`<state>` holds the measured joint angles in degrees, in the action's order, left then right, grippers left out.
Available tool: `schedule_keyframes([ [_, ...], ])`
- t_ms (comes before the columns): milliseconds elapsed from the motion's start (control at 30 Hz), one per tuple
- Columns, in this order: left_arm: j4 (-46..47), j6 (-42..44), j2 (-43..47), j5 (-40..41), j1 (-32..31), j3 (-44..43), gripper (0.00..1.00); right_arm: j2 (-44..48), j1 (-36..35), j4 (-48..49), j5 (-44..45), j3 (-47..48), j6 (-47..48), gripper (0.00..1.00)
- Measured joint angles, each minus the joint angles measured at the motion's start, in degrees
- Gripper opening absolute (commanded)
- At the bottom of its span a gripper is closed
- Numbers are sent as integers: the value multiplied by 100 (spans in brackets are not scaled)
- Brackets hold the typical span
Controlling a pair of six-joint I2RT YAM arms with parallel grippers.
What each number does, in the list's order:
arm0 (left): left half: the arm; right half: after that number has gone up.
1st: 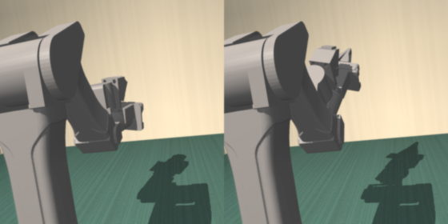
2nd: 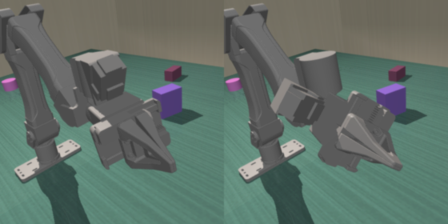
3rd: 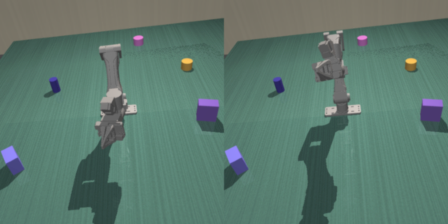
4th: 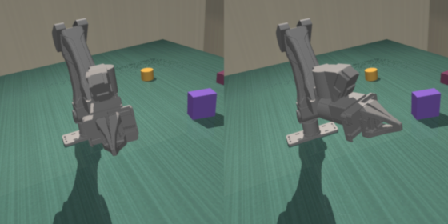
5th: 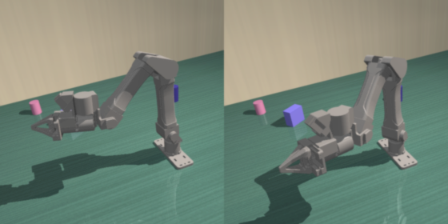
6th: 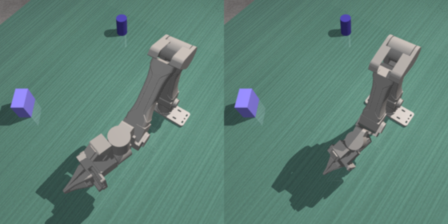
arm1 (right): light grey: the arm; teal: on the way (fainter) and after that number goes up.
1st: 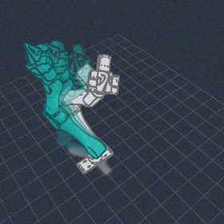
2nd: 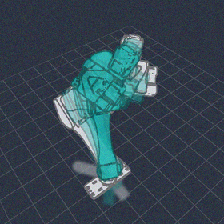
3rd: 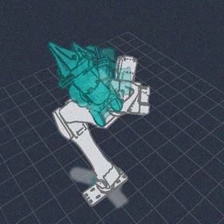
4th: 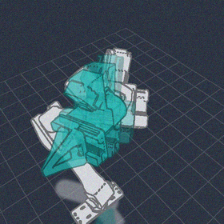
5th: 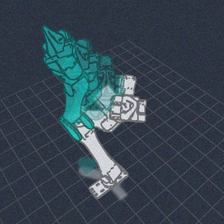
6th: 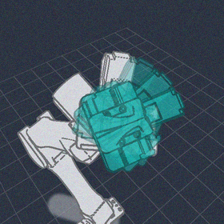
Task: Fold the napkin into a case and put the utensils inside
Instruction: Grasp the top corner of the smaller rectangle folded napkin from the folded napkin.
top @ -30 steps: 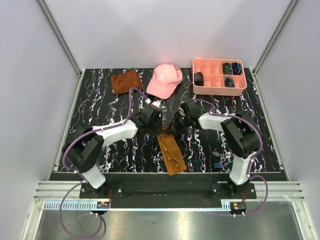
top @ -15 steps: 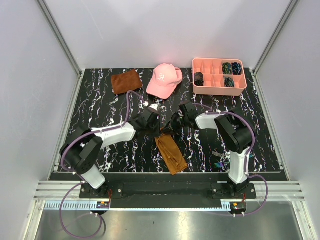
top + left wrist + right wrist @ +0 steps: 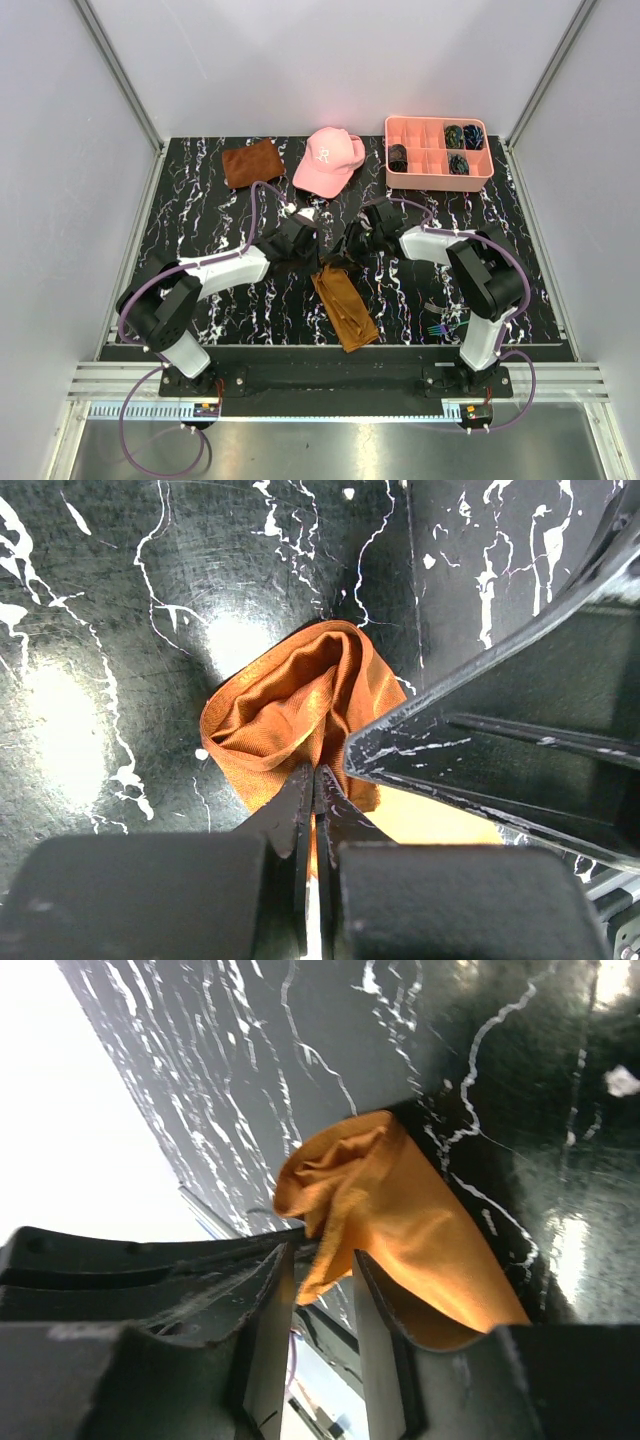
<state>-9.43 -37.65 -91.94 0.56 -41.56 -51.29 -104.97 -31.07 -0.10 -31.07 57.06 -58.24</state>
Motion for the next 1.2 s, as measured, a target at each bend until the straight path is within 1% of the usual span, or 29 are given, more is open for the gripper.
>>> schedule_keyframes([
  [67,0,0,0,0,4,0,0,-2,0,-63,-2,-13,61,26],
  [100,-2,0,0,0,7,0,0,-7,0,-87,-4,-13,90,18],
  [167,-2,-4,2,-2,7,0,0,-24,0,-101,-31,-13,125,11],
  [200,-2,-15,2,-2,7,0,0,-42,-2,-92,-55,-13,129,5],
  [333,0,-42,4,-20,7,0,0,-214,-20,39,-157,-13,120,3],
  [500,39,-105,11,-98,7,37,0,-485,-85,275,-269,-7,-4,3],
  [633,170,-188,17,-162,13,188,0,-885,-151,334,-350,243,-105,6],
  [667,177,-197,17,-160,22,210,0,-949,-168,337,-363,289,-116,12],
  [733,177,-214,17,-160,35,227,0,-953,-192,330,-356,295,-133,18],
  [767,177,-221,28,-153,39,232,0,-942,-195,326,-350,304,-118,23],
  [867,175,-232,90,-142,50,271,0,-881,-192,240,-330,304,-72,32],
  [967,155,-232,153,-140,66,273,0,-688,-188,-11,-205,299,46,36],
  [1133,138,-229,227,-140,81,273,0,-284,-177,-293,-7,240,232,38],
  [1200,136,-229,227,-140,81,280,0,-175,-177,-321,2,227,275,37],
])
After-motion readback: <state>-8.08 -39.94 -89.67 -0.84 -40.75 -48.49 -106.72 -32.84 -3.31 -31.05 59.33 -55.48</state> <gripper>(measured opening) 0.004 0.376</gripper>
